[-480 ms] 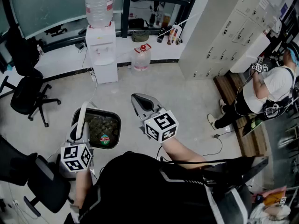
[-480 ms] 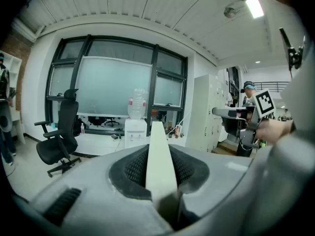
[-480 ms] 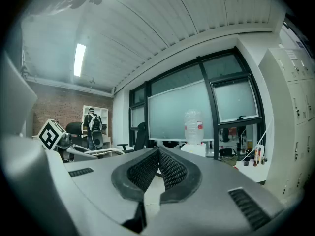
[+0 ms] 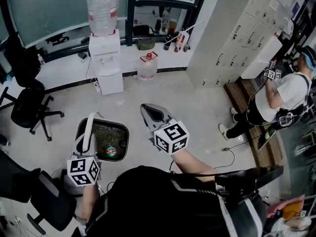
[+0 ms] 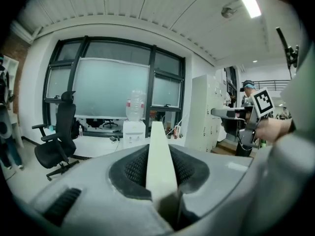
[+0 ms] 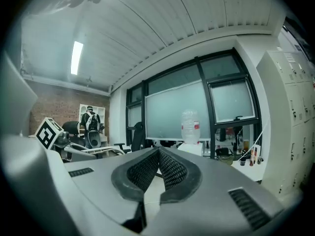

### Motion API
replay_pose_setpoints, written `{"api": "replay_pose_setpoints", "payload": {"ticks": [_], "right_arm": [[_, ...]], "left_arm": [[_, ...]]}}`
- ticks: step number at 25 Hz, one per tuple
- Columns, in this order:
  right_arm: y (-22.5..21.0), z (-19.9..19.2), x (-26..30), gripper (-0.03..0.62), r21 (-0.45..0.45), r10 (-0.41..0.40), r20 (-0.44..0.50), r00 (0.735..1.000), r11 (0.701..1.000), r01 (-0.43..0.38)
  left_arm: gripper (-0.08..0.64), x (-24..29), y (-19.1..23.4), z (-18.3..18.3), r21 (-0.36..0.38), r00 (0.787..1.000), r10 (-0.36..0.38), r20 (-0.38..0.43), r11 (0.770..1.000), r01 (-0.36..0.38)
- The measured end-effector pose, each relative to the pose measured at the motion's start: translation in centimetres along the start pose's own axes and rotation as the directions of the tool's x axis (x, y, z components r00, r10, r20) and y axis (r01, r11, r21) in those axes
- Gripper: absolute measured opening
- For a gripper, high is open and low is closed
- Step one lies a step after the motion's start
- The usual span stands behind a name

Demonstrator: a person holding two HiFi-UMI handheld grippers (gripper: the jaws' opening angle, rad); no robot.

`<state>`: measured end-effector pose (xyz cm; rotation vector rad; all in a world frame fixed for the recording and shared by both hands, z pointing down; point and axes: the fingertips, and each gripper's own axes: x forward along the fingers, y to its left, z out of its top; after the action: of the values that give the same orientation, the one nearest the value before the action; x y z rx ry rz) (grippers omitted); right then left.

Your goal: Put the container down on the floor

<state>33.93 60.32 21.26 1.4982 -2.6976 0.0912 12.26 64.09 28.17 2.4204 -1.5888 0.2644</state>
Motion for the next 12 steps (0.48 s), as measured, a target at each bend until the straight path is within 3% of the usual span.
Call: {"api": "replay_pose_setpoints", "payload": {"ticks": [12], "right_arm": [[-0.26,-0.11,0.78,0.008,-0.021,-0.008,0.028,1.0,1.0,0.009]], "left_arm": [[0.084,-0.11,0.53,-0.76,-0.014,1.0,0.024,-0.012,1.0,-0.024]]}}
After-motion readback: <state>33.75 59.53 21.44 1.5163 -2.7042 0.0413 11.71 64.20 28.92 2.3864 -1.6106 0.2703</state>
